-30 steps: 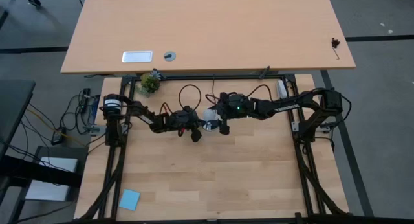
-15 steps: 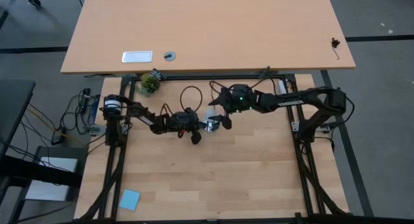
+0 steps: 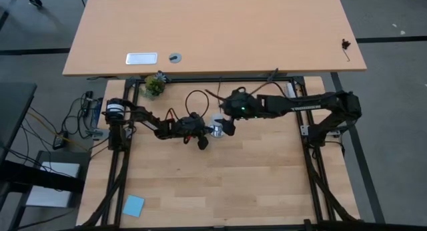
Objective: Screw lightbulb
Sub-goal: Remove the lightbulb from the lamp
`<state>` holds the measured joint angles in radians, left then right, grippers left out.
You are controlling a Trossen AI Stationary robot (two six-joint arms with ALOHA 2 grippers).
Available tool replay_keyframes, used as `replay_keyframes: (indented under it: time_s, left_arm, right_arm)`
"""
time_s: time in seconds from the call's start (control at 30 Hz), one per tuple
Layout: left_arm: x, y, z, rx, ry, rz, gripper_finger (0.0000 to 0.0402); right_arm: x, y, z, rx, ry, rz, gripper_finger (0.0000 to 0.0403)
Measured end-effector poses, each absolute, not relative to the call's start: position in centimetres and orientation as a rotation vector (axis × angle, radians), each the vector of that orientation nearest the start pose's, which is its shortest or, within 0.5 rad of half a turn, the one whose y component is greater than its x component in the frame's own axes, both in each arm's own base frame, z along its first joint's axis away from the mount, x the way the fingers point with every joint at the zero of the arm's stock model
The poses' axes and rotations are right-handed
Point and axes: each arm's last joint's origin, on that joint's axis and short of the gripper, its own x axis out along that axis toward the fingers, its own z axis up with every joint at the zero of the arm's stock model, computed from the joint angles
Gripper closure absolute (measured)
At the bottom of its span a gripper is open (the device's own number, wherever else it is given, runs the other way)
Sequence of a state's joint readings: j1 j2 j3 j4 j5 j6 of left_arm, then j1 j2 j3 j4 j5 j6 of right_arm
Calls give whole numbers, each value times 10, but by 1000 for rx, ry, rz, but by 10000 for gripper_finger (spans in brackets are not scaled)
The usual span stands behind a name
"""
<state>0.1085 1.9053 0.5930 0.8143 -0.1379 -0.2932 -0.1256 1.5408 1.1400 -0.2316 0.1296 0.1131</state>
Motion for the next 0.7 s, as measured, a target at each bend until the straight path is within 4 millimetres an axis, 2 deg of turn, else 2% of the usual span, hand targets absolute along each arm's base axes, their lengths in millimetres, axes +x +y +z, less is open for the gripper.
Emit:
replay_keyframes:
  time_s: [0.13,0.3,0.53,0.7]
  left_arm:
    - [310,38,86,-278,456,314,399]
    - [310,38,86,-277,445,315,399]
    - [310,38,86,-255,448,311,399]
    - [310,38,86,-255,447,312,399]
  right_arm:
    - [349,-47,284,95,701,-280,68]
    - [362,-49,286,46,795,-262,68]
    - [376,-54,265,84,935,-290,68]
    - [383,-58,260,120,998,-309,67]
